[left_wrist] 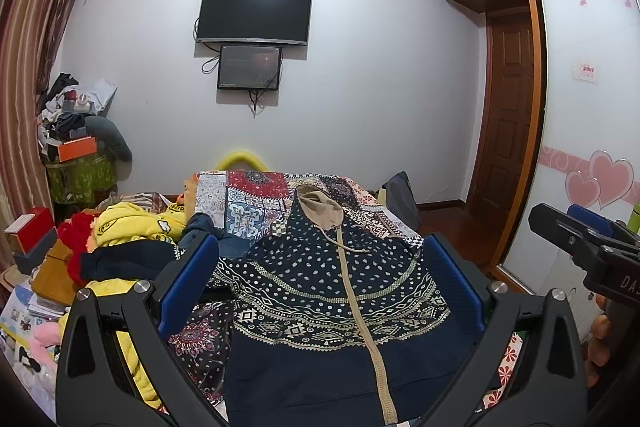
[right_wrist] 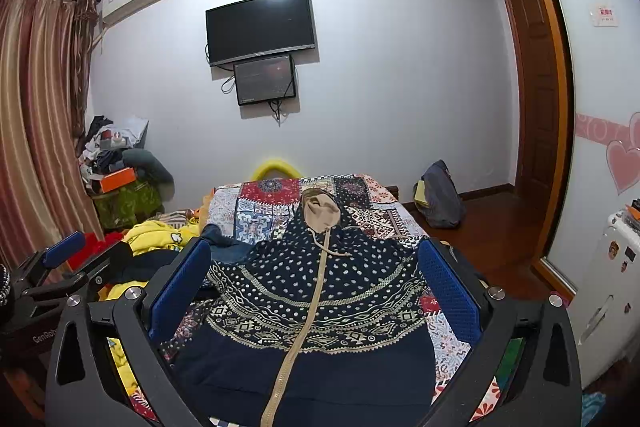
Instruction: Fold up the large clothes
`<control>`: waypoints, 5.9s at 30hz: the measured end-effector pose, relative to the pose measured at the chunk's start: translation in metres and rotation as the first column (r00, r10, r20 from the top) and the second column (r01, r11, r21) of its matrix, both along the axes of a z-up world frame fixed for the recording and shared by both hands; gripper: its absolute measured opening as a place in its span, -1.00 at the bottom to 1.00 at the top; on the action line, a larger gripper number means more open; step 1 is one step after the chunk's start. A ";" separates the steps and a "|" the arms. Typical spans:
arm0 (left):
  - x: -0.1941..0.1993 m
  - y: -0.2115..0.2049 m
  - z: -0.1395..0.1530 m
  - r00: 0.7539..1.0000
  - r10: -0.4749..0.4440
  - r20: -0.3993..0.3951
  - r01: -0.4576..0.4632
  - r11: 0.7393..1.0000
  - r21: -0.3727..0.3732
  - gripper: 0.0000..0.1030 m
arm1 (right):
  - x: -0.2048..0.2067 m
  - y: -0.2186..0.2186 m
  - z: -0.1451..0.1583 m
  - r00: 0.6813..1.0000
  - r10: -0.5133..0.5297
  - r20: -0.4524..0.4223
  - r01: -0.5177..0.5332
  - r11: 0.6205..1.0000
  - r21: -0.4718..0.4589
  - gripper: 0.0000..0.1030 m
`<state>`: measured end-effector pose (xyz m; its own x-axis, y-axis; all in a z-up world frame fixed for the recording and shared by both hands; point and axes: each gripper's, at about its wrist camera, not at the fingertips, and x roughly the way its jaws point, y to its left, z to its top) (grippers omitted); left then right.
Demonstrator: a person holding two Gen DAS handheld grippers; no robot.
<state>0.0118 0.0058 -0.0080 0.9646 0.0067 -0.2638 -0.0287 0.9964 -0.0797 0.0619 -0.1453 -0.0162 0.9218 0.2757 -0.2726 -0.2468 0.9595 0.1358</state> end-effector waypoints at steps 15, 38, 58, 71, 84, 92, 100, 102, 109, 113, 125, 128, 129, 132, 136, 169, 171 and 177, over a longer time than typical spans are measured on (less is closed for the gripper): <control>0.004 0.002 -0.002 1.000 -0.001 -0.007 0.001 1.000 -0.002 1.00 | 0.002 0.002 -0.002 1.000 -0.003 -0.005 0.003 1.000 -0.002 1.00; 0.093 0.084 -0.019 0.991 0.100 -0.086 -0.103 0.994 -0.040 1.00 | 0.085 0.018 -0.032 0.991 -0.005 -0.136 -0.004 0.998 -0.065 1.00; 0.226 0.380 -0.183 0.796 0.184 -0.577 -0.435 0.837 -0.333 1.00 | 0.259 0.054 -0.111 0.922 -0.006 -0.388 -0.057 0.987 -0.151 1.00; 0.252 0.456 -0.279 0.760 0.082 -0.645 -0.549 0.612 -0.569 0.85 | 0.294 0.058 -0.153 0.851 0.007 -0.525 -0.077 0.991 -0.112 1.00; 0.269 0.451 -0.244 0.643 0.340 -0.687 -0.624 0.753 -0.211 -0.94 | 0.288 0.050 -0.150 0.848 0.003 -0.529 -0.072 0.991 -0.111 1.00; 0.284 0.377 -0.127 0.799 0.345 -0.492 -0.463 0.876 -0.137 -0.96 | 0.275 0.035 -0.132 0.868 -0.003 -0.496 -0.059 0.992 -0.109 1.00; 0.328 0.232 -0.044 0.935 0.166 -0.312 -0.214 0.969 -0.127 -0.97 | 0.263 0.013 -0.116 0.892 -0.008 -0.452 -0.046 0.993 -0.108 1.00; 0.337 0.197 -0.039 0.948 0.114 -0.298 -0.156 0.980 -0.120 -0.97 | 0.261 0.006 -0.114 0.894 -0.008 -0.449 -0.042 0.994 -0.101 1.00; 0.382 0.068 -0.060 0.930 -0.044 -0.365 0.008 0.995 -0.100 -0.97 | 0.254 -0.026 -0.116 0.897 -0.015 -0.442 -0.014 0.998 -0.061 1.00; 0.398 0.002 -0.103 0.881 -0.139 -0.452 0.093 0.988 -0.121 -0.97 | 0.254 -0.042 -0.123 0.887 -0.032 -0.461 0.008 0.999 -0.054 1.00; 0.403 -0.092 -0.230 0.619 -0.239 -0.748 0.275 0.958 -0.078 -0.95 | 0.241 -0.065 -0.137 0.867 -0.091 -0.490 0.016 0.988 -0.156 1.00; 0.391 -0.087 -0.230 0.579 -0.284 -0.764 0.294 0.947 -0.130 -0.79 | 0.240 -0.060 -0.137 0.871 -0.107 -0.480 0.008 0.979 -0.203 1.00; 0.384 -0.084 -0.226 0.576 -0.294 -0.763 0.302 0.944 -0.136 -0.66 | 0.239 -0.056 -0.136 0.873 -0.113 -0.474 0.006 0.975 -0.222 1.00; 0.367 -0.067 -0.206 0.615 -0.278 -0.738 0.304 0.947 -0.103 -0.14 | 0.238 -0.047 -0.131 0.880 -0.117 -0.461 0.003 0.971 -0.240 1.00; 0.341 -0.023 -0.166 0.744 -0.185 -0.641 0.228 0.973 -0.016 0.13 | 0.240 -0.027 -0.121 0.889 -0.086 -0.450 -0.027 0.971 -0.239 1.00; 0.350 0.160 -0.286 0.701 0.049 -0.711 -0.054 0.998 0.016 0.39 | 0.346 0.188 -0.226 0.815 0.103 -0.570 -0.395 0.820 -0.416 0.32; 0.350 0.161 -0.286 0.698 0.049 -0.714 -0.062 0.998 0.009 0.40 | 0.349 0.183 -0.223 0.823 0.097 -0.560 -0.380 0.826 -0.415 0.05; 0.352 0.160 -0.286 0.685 0.067 -0.726 -0.081 0.997 0.016 0.41 | 0.358 0.143 -0.203 0.803 0.104 -0.587 -0.339 0.890 -0.306 -0.68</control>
